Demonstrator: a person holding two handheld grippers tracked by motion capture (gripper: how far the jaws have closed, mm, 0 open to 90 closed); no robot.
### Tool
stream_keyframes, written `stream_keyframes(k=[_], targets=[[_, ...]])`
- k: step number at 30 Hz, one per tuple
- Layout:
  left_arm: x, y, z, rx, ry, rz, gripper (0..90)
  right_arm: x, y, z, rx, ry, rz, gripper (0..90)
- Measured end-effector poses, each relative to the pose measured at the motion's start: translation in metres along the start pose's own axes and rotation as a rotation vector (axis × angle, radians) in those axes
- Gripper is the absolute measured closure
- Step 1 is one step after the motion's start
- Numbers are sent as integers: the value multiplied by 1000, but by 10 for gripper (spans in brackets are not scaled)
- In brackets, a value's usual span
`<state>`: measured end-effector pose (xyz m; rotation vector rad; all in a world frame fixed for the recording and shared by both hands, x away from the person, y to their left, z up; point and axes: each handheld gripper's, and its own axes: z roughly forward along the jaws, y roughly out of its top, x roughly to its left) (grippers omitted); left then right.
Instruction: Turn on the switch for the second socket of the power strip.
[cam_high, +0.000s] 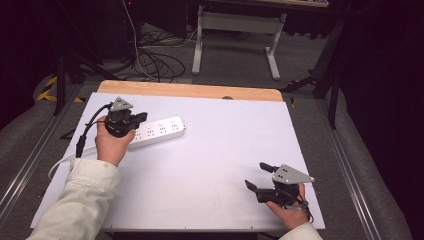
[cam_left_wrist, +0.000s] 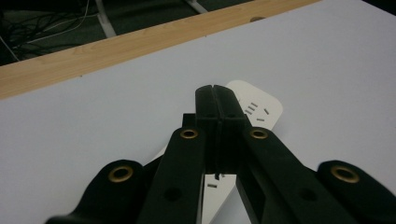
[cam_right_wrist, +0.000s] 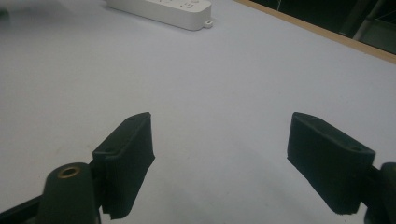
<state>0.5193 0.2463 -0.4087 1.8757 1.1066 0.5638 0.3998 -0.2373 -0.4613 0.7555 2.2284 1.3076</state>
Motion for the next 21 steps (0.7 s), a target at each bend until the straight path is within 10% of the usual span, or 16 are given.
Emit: stream_keyframes(k=[9, 21], targets=[[-17, 3, -15, -37, -20, 65, 555, 1, 0, -1, -2, 1, 3, 229], [-44, 0, -48, -96, -164, 111, 317, 1, 0, -1, -6, 3, -3, 220]])
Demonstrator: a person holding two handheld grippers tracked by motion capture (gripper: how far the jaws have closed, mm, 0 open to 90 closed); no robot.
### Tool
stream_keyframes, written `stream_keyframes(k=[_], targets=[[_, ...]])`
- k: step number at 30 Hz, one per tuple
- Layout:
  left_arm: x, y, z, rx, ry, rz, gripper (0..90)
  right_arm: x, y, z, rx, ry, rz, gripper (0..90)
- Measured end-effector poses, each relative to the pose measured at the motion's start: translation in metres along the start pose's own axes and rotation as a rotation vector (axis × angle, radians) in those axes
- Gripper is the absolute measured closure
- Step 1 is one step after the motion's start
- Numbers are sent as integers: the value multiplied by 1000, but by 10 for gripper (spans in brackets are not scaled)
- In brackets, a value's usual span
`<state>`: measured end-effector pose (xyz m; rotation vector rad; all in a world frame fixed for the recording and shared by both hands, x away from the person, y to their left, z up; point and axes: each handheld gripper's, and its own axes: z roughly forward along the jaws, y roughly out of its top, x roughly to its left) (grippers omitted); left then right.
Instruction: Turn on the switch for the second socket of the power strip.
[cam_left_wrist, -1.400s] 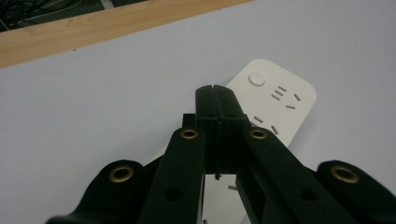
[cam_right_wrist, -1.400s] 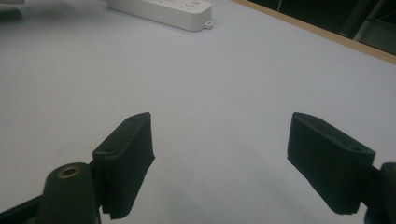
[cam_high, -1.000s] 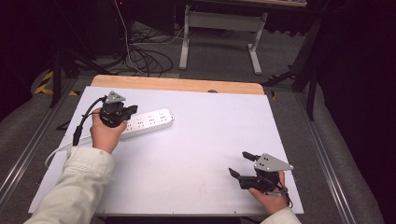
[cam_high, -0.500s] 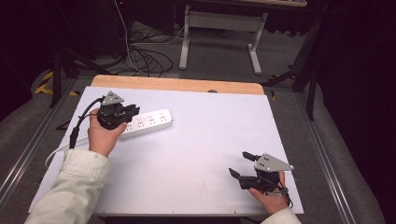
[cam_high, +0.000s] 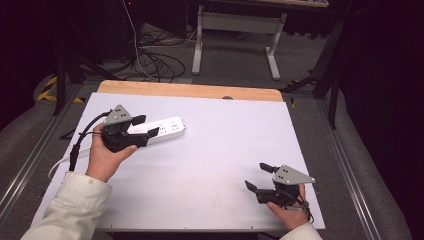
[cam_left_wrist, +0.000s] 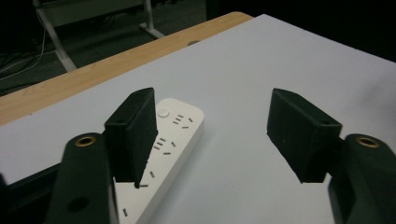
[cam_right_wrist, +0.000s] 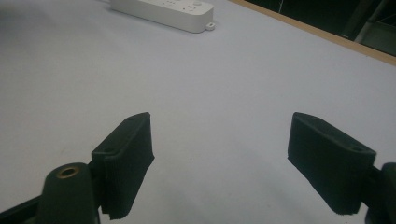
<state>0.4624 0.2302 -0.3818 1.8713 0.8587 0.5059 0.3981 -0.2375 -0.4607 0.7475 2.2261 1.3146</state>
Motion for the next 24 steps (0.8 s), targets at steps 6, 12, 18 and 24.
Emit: stream_keyframes(k=[6, 12, 18, 24], targets=[[-10, -4, -20, -7, -33, 19, 312, 1, 0, 0, 2, 2, 4, 211], [-21, -13, -38, -36, -35, 44, 245, 1, 0, 0, 9, 15, -12, 173], [-30, -29, -47, -49, -68, 55, 197, 1, 0, 0, 8, 27, -3, 158], [-34, -46, -51, -66, -114, 32, 129, 1, -1, 0, 20, 52, -2, 114]])
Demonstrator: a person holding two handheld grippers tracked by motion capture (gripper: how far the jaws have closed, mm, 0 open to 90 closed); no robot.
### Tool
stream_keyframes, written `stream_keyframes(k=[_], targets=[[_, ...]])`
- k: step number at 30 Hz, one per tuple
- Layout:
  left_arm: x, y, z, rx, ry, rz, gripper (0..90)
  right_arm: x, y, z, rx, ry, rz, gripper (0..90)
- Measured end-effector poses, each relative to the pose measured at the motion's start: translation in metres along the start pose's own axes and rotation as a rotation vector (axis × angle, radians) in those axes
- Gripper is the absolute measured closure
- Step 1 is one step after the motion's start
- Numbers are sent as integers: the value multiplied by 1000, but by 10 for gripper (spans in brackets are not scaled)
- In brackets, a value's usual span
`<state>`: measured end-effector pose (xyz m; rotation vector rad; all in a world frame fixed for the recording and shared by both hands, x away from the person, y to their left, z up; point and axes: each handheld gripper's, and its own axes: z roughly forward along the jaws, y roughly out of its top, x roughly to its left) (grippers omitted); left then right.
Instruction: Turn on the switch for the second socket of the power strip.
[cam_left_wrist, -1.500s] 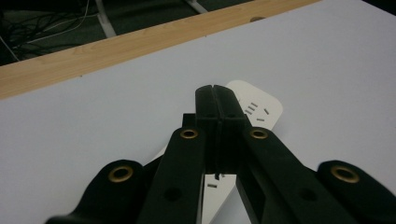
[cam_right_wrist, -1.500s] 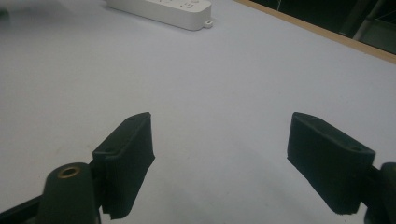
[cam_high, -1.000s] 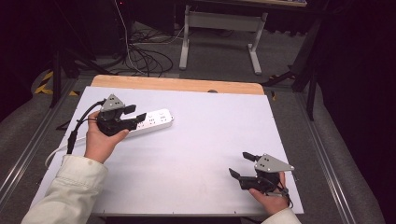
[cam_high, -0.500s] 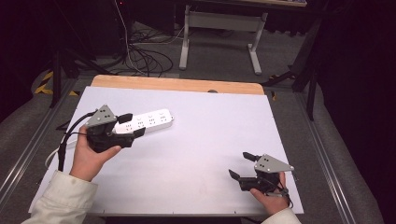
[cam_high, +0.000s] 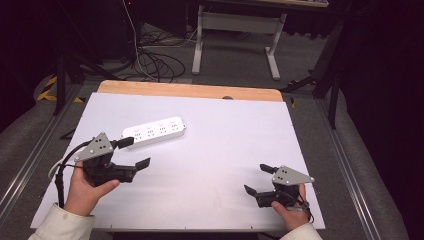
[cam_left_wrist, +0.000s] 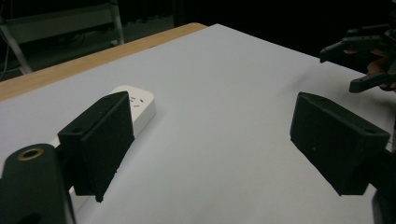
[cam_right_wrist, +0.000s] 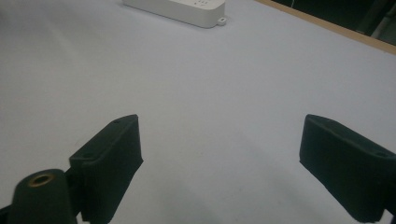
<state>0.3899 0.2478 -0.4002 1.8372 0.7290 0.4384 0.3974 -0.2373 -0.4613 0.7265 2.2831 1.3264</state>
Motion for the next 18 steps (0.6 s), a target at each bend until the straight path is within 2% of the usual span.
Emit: stream_keyframes(k=[2, 3, 8, 11, 13, 17, 18], targets=[[-4, -6, 0, 14, 19, 39, 110, 0, 0, 0, 0, 15, 4, 100], [-5, -8, 0, 17, 24, 43, 104, -1, 0, -1, 0, 19, 4, 95], [-7, -24, -1, 14, 23, 25, 104, -1, 0, -1, -2, 41, 11, 76], [-6, -35, 0, -6, 9, -20, 112, -1, 0, -1, -5, 54, 13, 74], [-6, -42, 1, -5, 3, -33, 114, -1, 0, -2, -5, 57, 12, 74], [-3, -54, 4, 14, 4, -34, 115, -1, -1, -1, -3, 47, 2, 71], [-3, -56, 4, 33, 25, -3, 119, 0, -2, 0, 1, 27, -4, 71]])
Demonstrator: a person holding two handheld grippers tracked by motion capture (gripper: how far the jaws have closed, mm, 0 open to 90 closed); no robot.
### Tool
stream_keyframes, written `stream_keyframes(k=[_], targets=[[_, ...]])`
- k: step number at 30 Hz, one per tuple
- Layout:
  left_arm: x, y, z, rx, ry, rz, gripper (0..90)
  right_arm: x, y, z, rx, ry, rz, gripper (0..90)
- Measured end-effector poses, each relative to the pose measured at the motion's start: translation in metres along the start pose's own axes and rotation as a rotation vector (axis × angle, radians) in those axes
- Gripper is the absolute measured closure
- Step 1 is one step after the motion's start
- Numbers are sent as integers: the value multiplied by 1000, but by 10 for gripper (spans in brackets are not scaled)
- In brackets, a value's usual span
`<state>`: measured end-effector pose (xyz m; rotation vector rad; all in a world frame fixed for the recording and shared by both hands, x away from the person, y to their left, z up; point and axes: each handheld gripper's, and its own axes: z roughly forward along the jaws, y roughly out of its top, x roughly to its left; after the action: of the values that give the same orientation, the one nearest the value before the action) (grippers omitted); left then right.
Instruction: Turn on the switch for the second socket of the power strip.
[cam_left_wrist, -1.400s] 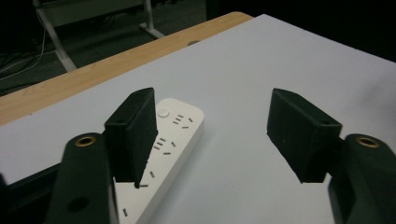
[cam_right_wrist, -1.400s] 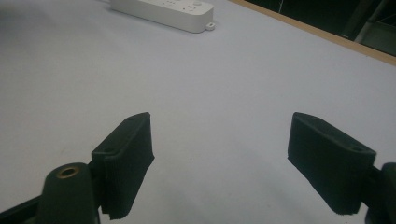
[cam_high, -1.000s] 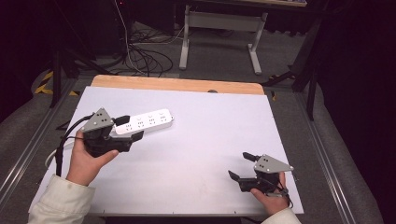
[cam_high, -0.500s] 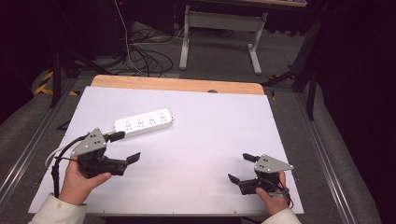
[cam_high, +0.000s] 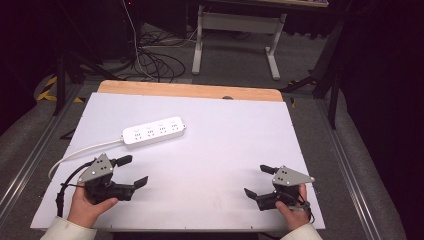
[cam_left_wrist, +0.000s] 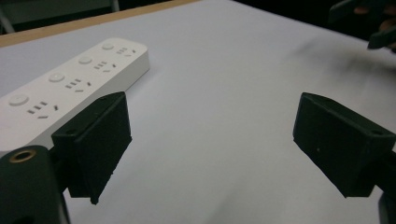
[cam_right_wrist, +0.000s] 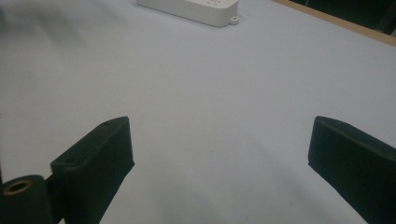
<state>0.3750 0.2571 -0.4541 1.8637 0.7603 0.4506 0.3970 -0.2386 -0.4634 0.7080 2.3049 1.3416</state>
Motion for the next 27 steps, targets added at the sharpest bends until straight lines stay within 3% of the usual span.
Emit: stream_keyframes(k=[2, 5, 9, 12, 15, 22, 27], targets=[[-1, -4, 1, 41, 28, 27, 119, 0, 0, 0, 2, -4, -1, 71], [-2, -10, 2, 51, 16, 19, 119, 0, 0, 0, 0, 4, -2, 71], [0, -18, 2, 39, -2, -12, 119, 0, 0, -1, -3, 10, -3, 73], [-2, -21, 1, 42, -1, -8, 119, 0, 0, -2, -4, 14, -5, 74], [-2, -19, -1, 30, 10, 5, 119, 0, 0, -2, -10, 22, -5, 75], [0, -16, 0, -5, -4, -48, 121, 0, 0, -1, 4, 24, -3, 78], [0, -15, -1, -1, 1, -56, 129, 0, -1, 0, 12, 25, 4, 83]])
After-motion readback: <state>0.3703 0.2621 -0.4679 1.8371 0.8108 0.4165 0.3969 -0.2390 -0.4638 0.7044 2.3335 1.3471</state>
